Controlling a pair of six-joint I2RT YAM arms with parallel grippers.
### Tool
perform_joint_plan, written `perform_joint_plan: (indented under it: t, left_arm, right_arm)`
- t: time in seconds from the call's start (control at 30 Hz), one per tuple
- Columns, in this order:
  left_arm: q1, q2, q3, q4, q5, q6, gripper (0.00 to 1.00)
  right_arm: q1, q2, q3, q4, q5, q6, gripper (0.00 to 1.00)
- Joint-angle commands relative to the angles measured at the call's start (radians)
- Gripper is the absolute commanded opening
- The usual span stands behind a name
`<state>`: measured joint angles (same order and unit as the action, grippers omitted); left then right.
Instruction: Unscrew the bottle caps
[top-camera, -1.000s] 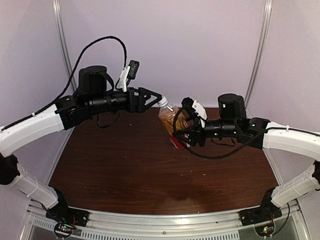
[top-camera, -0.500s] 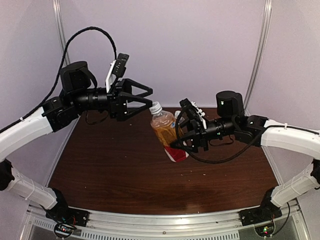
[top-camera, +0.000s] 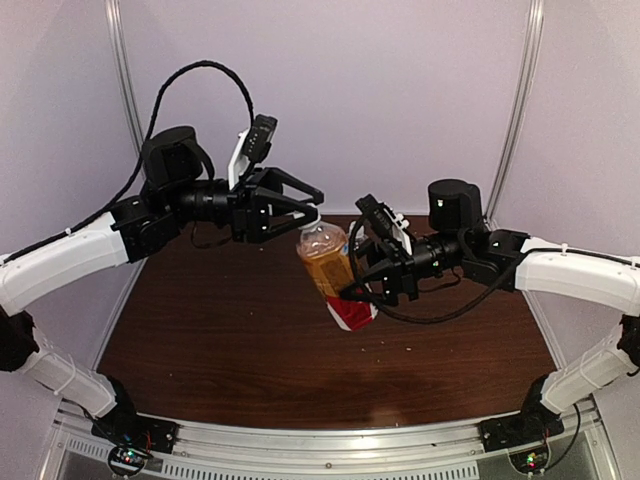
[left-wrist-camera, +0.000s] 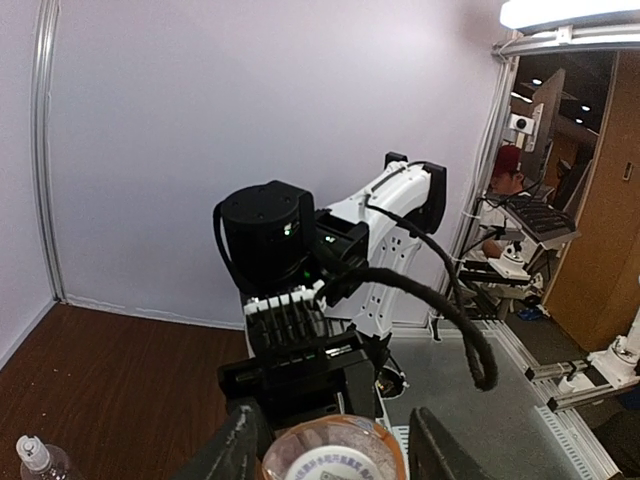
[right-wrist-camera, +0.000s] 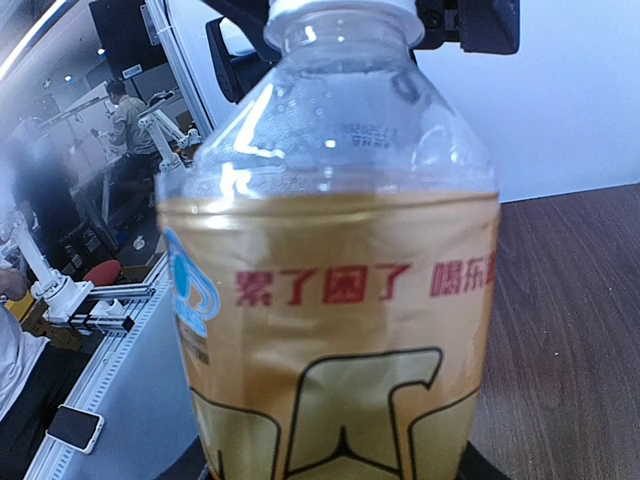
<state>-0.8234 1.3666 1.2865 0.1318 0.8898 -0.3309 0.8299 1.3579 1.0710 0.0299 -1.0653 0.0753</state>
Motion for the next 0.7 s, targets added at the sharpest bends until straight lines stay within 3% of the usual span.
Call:
perform_joint_plan:
  t: [0.0, 0.23, 0.37, 0.5, 0.67]
  left_arm:
    - [0.003, 0.01, -0.012, 0.091, 0.044, -0.035, 0.49]
    - [0.004, 0.014, -0.03, 0.097, 0.034, -0.051, 0.29]
    - [0.003, 0.012, -0.035, 0.069, -0.019, -0.067, 0.21]
    - [0.001, 0.015, -0.019, 0.002, -0.228, -0.13, 0.16]
    - [-0.033, 0.013, 0.005, -0.119, -0.621, -0.288, 0.2]
  right_arm:
    - [0.001, 0.0, 0.024, 0.036, -0.026, 0.006, 0.4]
    - [0.002, -0.006, 0.021, 0.019, 0.029, -0.01, 0.39]
    - [0.001, -0.015, 0.035, -0.021, 0.149, -0.041, 0.38]
    - [0.0, -0.02, 0.052, -0.113, 0.36, -0.1, 0.38]
    - [0.007, -0.02, 0.017, -0.098, 0.657, -0.171, 0.38]
